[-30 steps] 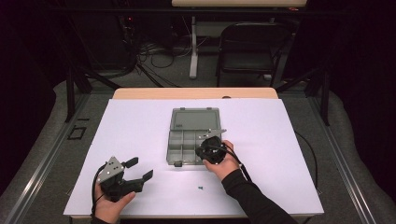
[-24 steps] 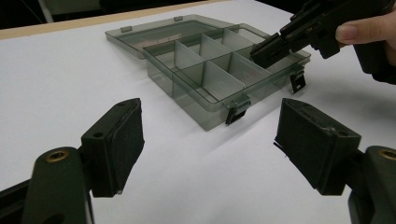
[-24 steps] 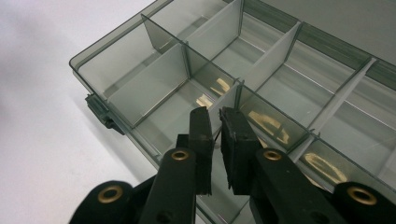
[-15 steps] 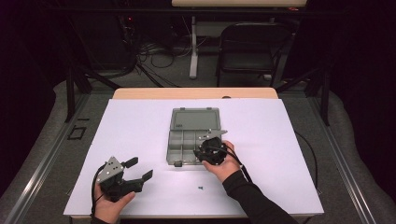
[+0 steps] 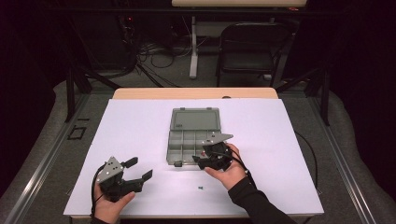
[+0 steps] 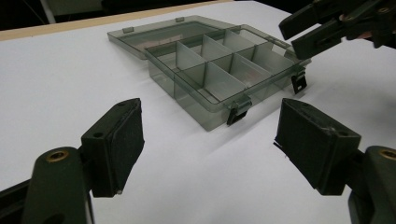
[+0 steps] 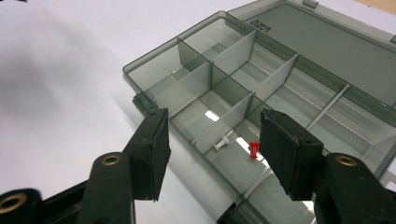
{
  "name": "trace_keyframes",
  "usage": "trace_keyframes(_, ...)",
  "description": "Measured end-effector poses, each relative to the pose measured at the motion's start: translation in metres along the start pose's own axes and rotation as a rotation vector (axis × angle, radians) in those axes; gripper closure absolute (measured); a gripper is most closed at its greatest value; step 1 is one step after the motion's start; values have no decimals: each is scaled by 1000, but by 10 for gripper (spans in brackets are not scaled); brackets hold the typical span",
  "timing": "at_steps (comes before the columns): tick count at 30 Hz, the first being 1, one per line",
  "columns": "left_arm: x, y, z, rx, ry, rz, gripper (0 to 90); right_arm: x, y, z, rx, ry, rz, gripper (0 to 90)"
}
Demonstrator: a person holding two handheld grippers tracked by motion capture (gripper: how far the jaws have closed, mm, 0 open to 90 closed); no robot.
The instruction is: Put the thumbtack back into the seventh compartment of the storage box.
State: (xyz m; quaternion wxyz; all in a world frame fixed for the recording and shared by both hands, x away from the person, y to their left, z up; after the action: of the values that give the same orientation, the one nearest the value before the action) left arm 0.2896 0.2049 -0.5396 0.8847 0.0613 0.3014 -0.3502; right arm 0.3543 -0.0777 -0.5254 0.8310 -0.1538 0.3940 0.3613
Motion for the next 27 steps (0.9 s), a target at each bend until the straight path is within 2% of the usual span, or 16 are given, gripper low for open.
trace_keyframes(4,0,0,0,-1,1,1,229,-11,5,-5,-53,-19,-34,410)
trace_keyframes(8,0,0,0,-1,1,4,229,-19,9,-13,-64,-38,-26,408)
trace_keyframes(11,0,0,0,-1,-1,2,229,-23,12,-21,-78,-36,-47,414)
trace_keyframes(21,1,0,0,-5,3,8,229,-26,18,-51,-62,-64,-12,485)
trace_keyframes(27,2,0,-1,-10,6,12,229,-26,19,-61,-55,-80,4,540)
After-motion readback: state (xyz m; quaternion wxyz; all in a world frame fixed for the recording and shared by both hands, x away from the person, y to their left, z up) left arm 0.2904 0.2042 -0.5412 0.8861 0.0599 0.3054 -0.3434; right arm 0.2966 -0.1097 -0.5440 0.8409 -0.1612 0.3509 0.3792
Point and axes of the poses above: each handheld gripper's, and its own axes: x roughly forward along the jaws, z roughly out of its top, y roughly to its left, the point moved 4 cm from there along x, roughly forward along the jaws, and after that the axes turned 11 degrees about y, right-handed, at the moved point
